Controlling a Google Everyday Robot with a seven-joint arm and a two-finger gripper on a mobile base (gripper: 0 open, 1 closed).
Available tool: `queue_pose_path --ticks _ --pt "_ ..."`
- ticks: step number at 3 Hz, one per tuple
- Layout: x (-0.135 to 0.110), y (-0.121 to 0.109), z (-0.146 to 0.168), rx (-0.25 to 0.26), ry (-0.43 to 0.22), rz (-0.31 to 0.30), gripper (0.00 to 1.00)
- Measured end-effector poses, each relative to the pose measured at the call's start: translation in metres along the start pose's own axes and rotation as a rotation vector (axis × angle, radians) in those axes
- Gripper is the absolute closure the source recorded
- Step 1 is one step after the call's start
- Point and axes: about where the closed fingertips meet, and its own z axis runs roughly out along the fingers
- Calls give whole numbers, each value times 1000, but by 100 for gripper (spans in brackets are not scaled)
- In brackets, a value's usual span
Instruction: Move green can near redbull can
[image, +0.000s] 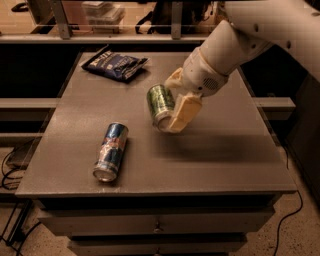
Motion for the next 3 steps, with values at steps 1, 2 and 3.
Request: queue_pose_path --ticks 1,2,3 --pt "-1 19 33 -32 -69 61 82" --pt "-1 29 54 -33 -136 137 59" --pt "1 33 62 -23 -183 197 37"
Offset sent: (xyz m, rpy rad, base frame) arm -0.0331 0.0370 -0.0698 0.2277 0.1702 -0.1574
